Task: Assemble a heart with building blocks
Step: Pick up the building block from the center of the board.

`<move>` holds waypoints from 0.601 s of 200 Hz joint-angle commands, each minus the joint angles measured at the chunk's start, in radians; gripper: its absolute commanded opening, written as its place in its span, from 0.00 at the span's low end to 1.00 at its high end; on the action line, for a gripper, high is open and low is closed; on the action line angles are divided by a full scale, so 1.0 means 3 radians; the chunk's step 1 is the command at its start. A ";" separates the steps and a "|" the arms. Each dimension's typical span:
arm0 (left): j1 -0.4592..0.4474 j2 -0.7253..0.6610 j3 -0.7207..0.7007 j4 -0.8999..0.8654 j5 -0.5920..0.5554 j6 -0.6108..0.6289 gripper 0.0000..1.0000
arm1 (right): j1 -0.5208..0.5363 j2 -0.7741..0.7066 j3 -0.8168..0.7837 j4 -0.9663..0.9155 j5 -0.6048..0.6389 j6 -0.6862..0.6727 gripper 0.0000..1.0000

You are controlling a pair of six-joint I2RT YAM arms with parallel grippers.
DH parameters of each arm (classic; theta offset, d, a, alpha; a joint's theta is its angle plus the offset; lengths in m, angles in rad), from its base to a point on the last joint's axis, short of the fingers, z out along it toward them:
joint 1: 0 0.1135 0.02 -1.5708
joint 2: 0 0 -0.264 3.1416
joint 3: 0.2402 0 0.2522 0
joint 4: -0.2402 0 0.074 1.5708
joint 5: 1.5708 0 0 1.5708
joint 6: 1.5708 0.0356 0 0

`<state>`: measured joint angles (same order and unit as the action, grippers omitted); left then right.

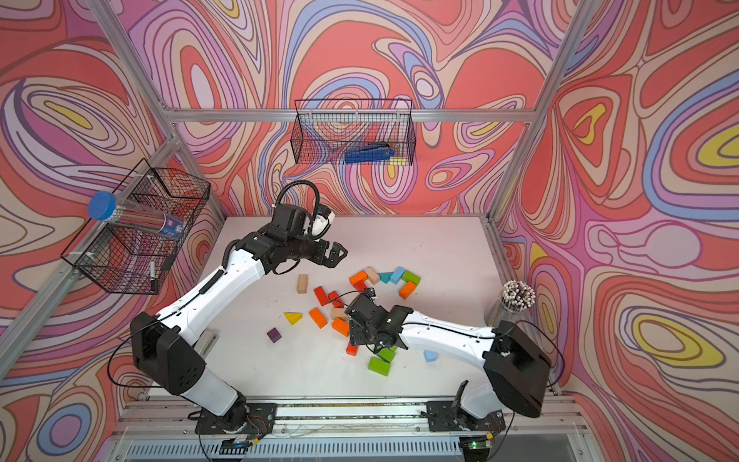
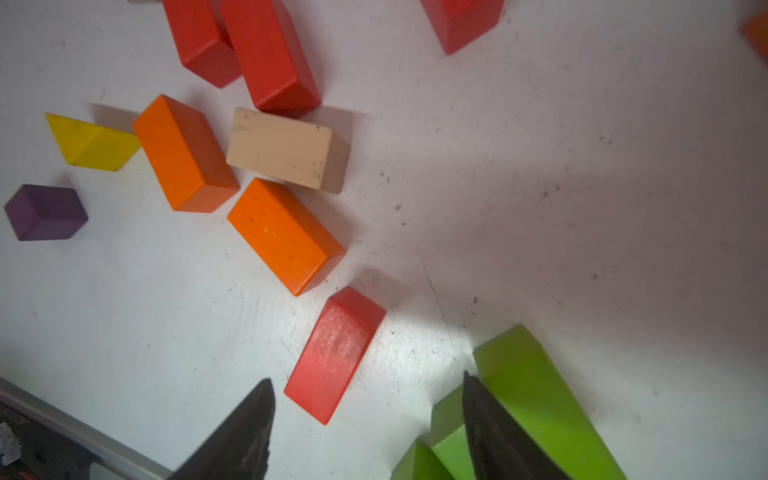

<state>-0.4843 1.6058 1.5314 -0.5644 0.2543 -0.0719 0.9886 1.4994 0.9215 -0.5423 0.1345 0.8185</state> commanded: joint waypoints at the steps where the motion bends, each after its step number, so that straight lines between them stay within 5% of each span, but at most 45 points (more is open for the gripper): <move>1: 0.0006 -0.0166 -0.0027 -0.0119 -0.0169 0.0102 1.00 | 0.0108 0.0180 0.0119 0.0032 0.0173 0.0267 0.70; 120: 0.0006 -0.0193 -0.0032 -0.0140 -0.0275 0.0085 1.00 | 0.0187 0.0648 0.0250 0.0185 0.0115 0.0234 0.52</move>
<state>-0.4843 1.5562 1.5269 -0.5850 0.1810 -0.0624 1.0378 1.6714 0.9676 -0.4988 0.1574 0.8997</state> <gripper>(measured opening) 0.997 0.534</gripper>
